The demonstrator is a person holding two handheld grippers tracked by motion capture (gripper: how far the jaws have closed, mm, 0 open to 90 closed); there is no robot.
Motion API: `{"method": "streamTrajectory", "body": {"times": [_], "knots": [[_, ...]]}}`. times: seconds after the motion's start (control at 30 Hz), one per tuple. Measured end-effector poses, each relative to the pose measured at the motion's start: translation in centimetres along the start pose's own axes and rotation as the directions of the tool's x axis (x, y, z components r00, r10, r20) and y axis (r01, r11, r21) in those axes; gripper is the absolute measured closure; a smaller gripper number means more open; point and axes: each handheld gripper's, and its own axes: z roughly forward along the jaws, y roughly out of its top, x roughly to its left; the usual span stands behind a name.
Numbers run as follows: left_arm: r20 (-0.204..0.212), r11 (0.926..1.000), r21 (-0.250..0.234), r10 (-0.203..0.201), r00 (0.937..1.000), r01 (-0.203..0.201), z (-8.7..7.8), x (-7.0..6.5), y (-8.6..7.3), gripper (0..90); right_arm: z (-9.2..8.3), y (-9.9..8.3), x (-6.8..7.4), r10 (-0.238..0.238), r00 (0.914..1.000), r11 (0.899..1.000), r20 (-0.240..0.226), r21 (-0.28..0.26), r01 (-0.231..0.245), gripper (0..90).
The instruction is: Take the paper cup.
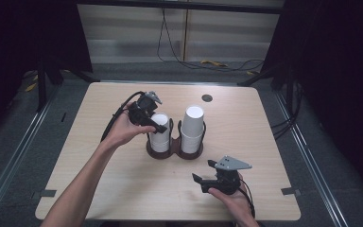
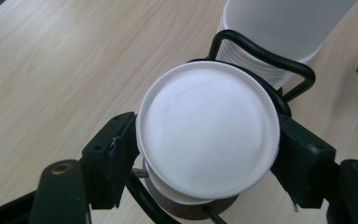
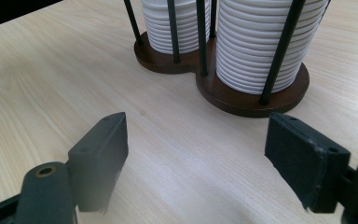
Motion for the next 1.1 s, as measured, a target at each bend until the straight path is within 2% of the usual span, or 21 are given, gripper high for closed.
{"method": "streamTrajectory", "body": {"times": [0.03,0.07,0.13,0.27,0.43,0.57,0.63,0.67,0.77,0.93,1.07,1.1], "knots": [[0.004,0.9997,0.009,0.021,0.9998,-0.021,0.0,0.1,0.1,29.3,0.0,0.0,0.0,0.002,1.0,1.0,-0.001,0.001,-0.002,21.2],[0.001,0.9998,0.016,0.012,0.9999,-0.012,0.1,0.0,0.2,29.6,0.0,0.0,0.0,0.002,1.0,1.0,-0.004,-0.001,-0.002,21.3],[-0.01,0.9983,0.048,0.032,0.9994,-0.031,0.3,-0.2,0.4,31.0,0.0,0.0,0.0,-0.003,1.0,1.0,-0.005,-0.005,0.003,21.3],[-0.008,0.9973,0.064,0.037,0.9993,-0.037,0.6,-0.2,0.6,30.5,-0.1,-0.1,0.1,-0.005,0.9999,1.0,-0.009,-0.013,0.005,21.2],[-0.011,0.9967,0.08,0.015,0.9998,-0.014,0.9,-0.3,0.7,29.2,-0.1,-0.1,0.1,-0.001,1.0,1.0,-0.006,-0.01,0.001,21.4],[-0.009,0.9938,0.107,0.031,0.9995,-0.03,1.2,-0.3,0.7,28.0,-0.1,-0.1,0.1,-0.003,1.0,1.0,-0.006,-0.01,0.002,21.4],[-0.011,0.995,0.099,0.006,0.9999,-0.005,1.2,-0.3,0.6,29.3,-0.1,-0.1,0.1,-0.002,1.0,1.0,-0.005,-0.01,0.002,21.4],[-0.01,0.9949,0.1,0.016,0.9998,-0.015,1.2,-0.3,0.6,29.3,-0.1,-0.1,0.1,-0.002,1.0,1.0,-0.005,-0.01,0.002,21.4],[-0.006,0.9948,0.102,0.001,1.0,-0.001,1.1,-0.2,0.6,30.1,-0.1,-0.1,0.1,0.001,1.0,1.0,-0.004,-0.009,-0.001,21.5],[0.005,0.9942,0.107,-0.001,1.0,0.001,0.9,0.0,0.8,30.9,-0.1,-0.1,0.1,0.001,1.0,1.0,-0.005,-0.008,-0.001,21.5],[0.006,0.9932,0.115,0.015,0.9999,-0.015,0.8,-0.1,0.9,31.1,0.0,-0.1,0.1,0.004,1.0,1.0,-0.002,-0.007,-0.004,21.5],[0.006,0.9943,0.107,0.004,1.0,-0.005,0.7,-0.2,0.9,31.1,0.0,-0.1,0.1,0.004,1.0,1.0,-0.002,-0.007,-0.004,21.5]]}}
